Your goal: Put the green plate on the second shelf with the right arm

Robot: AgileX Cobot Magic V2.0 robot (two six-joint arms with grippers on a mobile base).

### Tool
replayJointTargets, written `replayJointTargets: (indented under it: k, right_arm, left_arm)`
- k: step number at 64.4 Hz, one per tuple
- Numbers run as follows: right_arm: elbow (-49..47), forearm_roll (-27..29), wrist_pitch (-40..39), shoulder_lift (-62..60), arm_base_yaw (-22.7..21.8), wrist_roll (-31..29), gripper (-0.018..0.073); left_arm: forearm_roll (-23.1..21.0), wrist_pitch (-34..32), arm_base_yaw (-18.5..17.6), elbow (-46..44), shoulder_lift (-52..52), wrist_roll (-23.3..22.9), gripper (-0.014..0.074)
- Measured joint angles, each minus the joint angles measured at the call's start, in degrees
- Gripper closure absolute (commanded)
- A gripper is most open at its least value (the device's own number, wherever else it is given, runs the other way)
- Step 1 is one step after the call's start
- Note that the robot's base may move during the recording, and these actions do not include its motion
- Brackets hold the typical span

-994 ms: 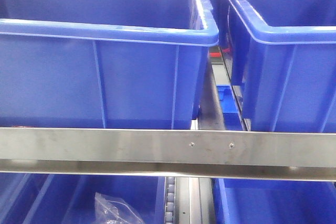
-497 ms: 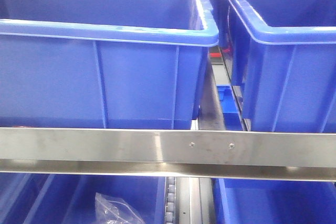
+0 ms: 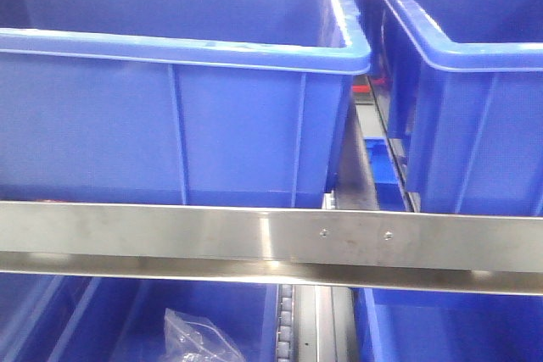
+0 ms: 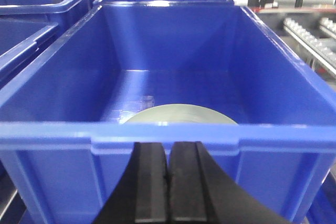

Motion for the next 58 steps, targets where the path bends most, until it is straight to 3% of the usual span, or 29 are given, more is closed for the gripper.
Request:
replayJointTargets:
  k: [22, 45, 58]
  right_arm:
    - [3.8, -0.38, -1.01, -3.63, 8.21, 0.41, 0.0531]
    - [3.8, 0.7, -0.15, -3.63, 2.78, 0.46, 0.0531]
    - [3.8, 0.7, 3.79, -3.63, 2.4, 0.55, 0.0531]
  left_arm:
    - [0.0, 0.0, 0.0, 0.0, 0.0, 0.0, 0.0466]
    - [0.0, 0.0, 0.0, 0.0, 0.0, 0.0, 0.0466]
    - [0.0, 0.0, 0.0, 0.0, 0.0, 0.0, 0.0466]
